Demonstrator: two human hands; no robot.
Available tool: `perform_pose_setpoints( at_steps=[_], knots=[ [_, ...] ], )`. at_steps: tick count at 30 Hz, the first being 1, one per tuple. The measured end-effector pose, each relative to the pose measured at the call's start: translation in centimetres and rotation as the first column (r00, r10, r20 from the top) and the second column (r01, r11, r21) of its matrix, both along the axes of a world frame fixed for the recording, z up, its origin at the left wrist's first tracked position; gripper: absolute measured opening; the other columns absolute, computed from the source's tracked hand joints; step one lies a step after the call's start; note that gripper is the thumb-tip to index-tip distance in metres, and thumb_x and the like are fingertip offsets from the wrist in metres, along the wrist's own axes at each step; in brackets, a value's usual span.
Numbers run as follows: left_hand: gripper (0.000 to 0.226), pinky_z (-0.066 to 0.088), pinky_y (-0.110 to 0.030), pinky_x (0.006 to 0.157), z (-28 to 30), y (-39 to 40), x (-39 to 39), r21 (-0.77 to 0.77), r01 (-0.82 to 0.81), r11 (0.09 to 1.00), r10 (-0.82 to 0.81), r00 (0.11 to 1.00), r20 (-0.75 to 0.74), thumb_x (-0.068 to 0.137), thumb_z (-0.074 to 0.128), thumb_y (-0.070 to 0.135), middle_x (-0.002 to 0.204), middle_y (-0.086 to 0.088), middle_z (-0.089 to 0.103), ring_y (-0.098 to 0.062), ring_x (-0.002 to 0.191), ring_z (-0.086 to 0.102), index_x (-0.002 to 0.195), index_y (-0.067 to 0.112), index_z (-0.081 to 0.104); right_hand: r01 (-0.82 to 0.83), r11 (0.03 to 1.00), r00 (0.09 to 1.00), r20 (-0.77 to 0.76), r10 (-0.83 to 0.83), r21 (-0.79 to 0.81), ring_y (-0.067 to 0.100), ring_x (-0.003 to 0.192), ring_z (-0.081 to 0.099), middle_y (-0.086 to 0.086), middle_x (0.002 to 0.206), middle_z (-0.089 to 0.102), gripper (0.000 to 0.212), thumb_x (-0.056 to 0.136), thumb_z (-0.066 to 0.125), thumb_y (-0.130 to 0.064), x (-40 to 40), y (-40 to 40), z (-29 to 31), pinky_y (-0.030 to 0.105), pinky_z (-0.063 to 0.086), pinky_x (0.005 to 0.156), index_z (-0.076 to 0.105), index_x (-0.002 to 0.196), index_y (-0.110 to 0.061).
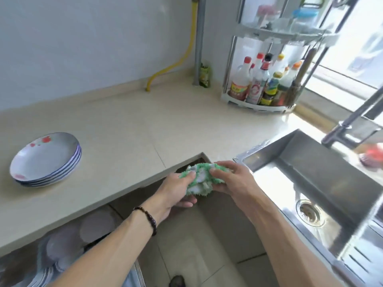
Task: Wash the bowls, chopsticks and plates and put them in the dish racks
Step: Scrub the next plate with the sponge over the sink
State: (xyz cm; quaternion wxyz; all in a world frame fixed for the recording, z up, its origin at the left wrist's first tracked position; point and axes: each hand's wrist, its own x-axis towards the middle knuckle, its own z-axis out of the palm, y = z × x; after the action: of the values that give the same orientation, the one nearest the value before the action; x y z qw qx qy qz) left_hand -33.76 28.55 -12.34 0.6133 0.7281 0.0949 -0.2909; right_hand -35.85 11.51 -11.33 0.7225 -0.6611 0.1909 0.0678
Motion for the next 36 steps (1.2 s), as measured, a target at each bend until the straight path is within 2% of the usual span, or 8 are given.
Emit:
perform_pose_setpoints(
  at_steps=[10,17,21,24,26,29,33,36],
  knots=[
    [0.051,0.058,-0.045,0.088,0.5,-13.9,7.1,-0.474,0.072,0.878,-0.204,0.951,-0.233,0.096,0.053,0.057,0.109,-0.015,0.072,-0.027,0.088,0.07,0.113,0.012,0.069,0.106,0.799,0.976,0.214,0.03,-0.593,0.002,0.104,0.066,-0.009,0.11,0.074,0.042,0.075,0.061,-0.025,0.5,-8.7,2.2,0.022,0.052,0.093,0.076,0.114,-0.025],
    [0.025,0.044,-0.02,0.045,0.2,-19.9,9.1,-0.418,0.285,0.863,-0.414,0.872,-0.261,0.081,0.075,0.023,0.073,-0.004,0.059,-0.014,0.056,0.052,0.099,0.011,0.061,0.045,0.834,0.988,0.15,0.046,-0.55,0.009,0.118,0.061,-0.016,0.126,0.065,0.058,0.066,0.053,-0.014,-1.7,-17.5,0.7,0.033,0.048,0.099,0.053,0.119,-0.037],
    [0.025,0.031,-0.019,0.046,-0.3,-23.8,8.9,-0.293,0.609,0.737,-0.665,0.732,-0.15,0.086,0.067,-0.006,0.066,0.0,0.048,-0.009,0.053,0.041,0.098,0.014,0.058,-0.11,0.143,0.912,-0.042,0.408,-0.984,0.032,0.132,0.048,0.009,0.161,0.03,0.115,0.073,0.073,-0.009,-0.5,-21.7,-1.7,0.042,0.048,0.103,0.003,0.157,-0.041],
    [0.022,0.027,-0.02,0.044,0.1,-28.2,8.0,0.102,0.797,0.595,-0.792,0.603,-0.095,0.077,0.063,-0.008,0.059,0.0,0.038,-0.009,0.048,0.033,0.083,0.011,0.054,-0.059,-0.109,0.896,-0.1,0.432,-0.992,0.031,0.073,0.065,0.014,0.093,0.068,0.074,0.053,0.087,-0.013,1.5,-23.6,-3.3,0.035,0.049,0.055,0.058,0.121,-0.011],
    [0.022,0.027,-0.021,0.042,-0.3,-31.1,7.8,0.497,0.725,0.478,-0.835,0.551,-0.001,0.075,0.066,0.002,0.057,0.002,0.044,-0.013,0.048,0.039,0.068,0.013,0.049,-0.094,-0.095,0.934,-0.121,0.336,-0.991,0.029,0.043,0.054,0.005,0.056,0.054,0.047,0.043,0.089,-0.012,2.4,-25.0,-3.8,0.027,0.026,0.04,0.054,0.074,-0.013],
    [0.008,0.036,-0.03,0.058,-0.8,-34.1,7.5,0.837,0.421,0.349,-0.893,0.42,0.161,0.085,0.06,0.019,0.085,-0.008,0.067,-0.029,0.08,0.064,0.083,0.016,0.053,-0.18,0.034,0.962,-0.169,0.216,-0.983,0.035,0.066,0.064,0.008,0.073,0.065,0.033,0.07,0.072,-0.012,3.8,-27.7,-4.1,0.032,0.029,0.052,0.041,0.082,-0.018],
    [0.038,0.024,-0.028,0.046,-3.2,-35.9,8.6,0.958,-0.003,0.287,-0.957,0.031,0.287,0.055,0.084,0.006,0.059,-0.005,0.063,-0.027,0.05,0.063,0.08,0.012,0.056,-0.348,0.223,0.931,-0.308,0.196,-0.911,0.035,0.095,0.064,0.009,0.099,0.066,0.016,0.083,0.052,-0.009,5.3,-30.5,-5.3,0.033,0.037,0.064,0.053,0.096,-0.017],
    [0.043,0.024,-0.026,0.045,-4.5,-37.3,8.9,0.959,0.024,0.282,-0.953,0.124,0.277,0.055,0.082,0.003,0.056,-0.003,0.056,-0.026,0.045,0.057,0.079,0.015,0.048,-0.421,0.278,0.902,-0.367,0.226,-0.863,0.035,0.091,0.064,0.01,0.09,0.063,0.013,0.083,0.052,-0.006,6.1,-32.0,-5.6,0.034,0.039,0.062,0.047,0.089,-0.015]
  ],
)
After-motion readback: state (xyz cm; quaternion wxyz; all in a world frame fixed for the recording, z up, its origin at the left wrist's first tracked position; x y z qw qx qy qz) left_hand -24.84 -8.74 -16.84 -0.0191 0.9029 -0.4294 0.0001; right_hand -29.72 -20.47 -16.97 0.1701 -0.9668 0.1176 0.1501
